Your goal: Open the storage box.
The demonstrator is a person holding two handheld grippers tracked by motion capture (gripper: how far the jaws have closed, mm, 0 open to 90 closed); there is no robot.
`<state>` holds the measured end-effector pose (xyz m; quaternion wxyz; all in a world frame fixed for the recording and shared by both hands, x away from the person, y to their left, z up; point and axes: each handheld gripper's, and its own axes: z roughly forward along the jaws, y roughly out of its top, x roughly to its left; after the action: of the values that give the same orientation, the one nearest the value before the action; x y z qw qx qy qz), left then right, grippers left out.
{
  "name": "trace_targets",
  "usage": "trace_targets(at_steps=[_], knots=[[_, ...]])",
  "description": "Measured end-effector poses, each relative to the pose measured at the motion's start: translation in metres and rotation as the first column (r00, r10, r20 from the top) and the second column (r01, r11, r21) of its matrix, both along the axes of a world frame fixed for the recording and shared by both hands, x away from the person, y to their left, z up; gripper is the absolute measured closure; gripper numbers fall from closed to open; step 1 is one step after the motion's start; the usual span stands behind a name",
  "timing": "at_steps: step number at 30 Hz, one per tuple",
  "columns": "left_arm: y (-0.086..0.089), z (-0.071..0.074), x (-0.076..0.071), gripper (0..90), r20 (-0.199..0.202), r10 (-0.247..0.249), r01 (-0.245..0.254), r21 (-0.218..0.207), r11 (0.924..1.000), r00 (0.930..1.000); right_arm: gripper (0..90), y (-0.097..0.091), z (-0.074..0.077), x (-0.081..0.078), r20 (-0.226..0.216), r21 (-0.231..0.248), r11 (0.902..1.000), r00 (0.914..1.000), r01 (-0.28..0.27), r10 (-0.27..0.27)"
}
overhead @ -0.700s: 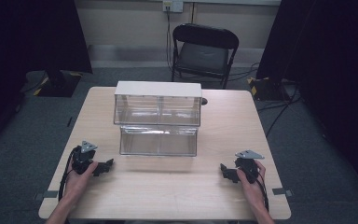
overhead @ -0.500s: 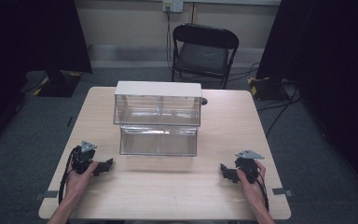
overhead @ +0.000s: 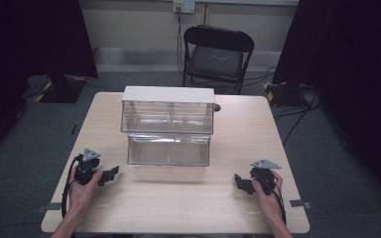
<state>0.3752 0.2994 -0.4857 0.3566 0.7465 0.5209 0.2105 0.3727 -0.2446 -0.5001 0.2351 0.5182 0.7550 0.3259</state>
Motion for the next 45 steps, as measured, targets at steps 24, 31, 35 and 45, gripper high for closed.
trace_targets(at_steps=[24,31,35,45], knots=[[-0.035,0.015,-0.009,19.2,0.066,-0.170,0.174,-0.067,0.9824,0.9832,12.9,0.000,0.000,0.000,0.000,0.000,1.0000,1.0000,0.000,0.000],[-0.040,0.016,-0.007,19.3,0.079,-0.187,0.193,-0.086,0.9774,0.9792,12.9,0.000,0.000,0.000,0.000,0.000,1.0000,1.0000,0.000,0.000],[-0.042,0.017,-0.007,19.7,0.081,-0.174,0.181,-0.086,0.9797,0.9814,12.9,0.000,0.000,0.000,0.000,0.000,1.0000,1.0000,0.000,0.000],[-0.040,0.016,-0.003,19.4,0.082,-0.157,0.166,-0.111,0.9799,0.9842,12.9,0.000,0.000,0.000,0.000,0.000,1.0000,1.0000,-0.001,0.001]])
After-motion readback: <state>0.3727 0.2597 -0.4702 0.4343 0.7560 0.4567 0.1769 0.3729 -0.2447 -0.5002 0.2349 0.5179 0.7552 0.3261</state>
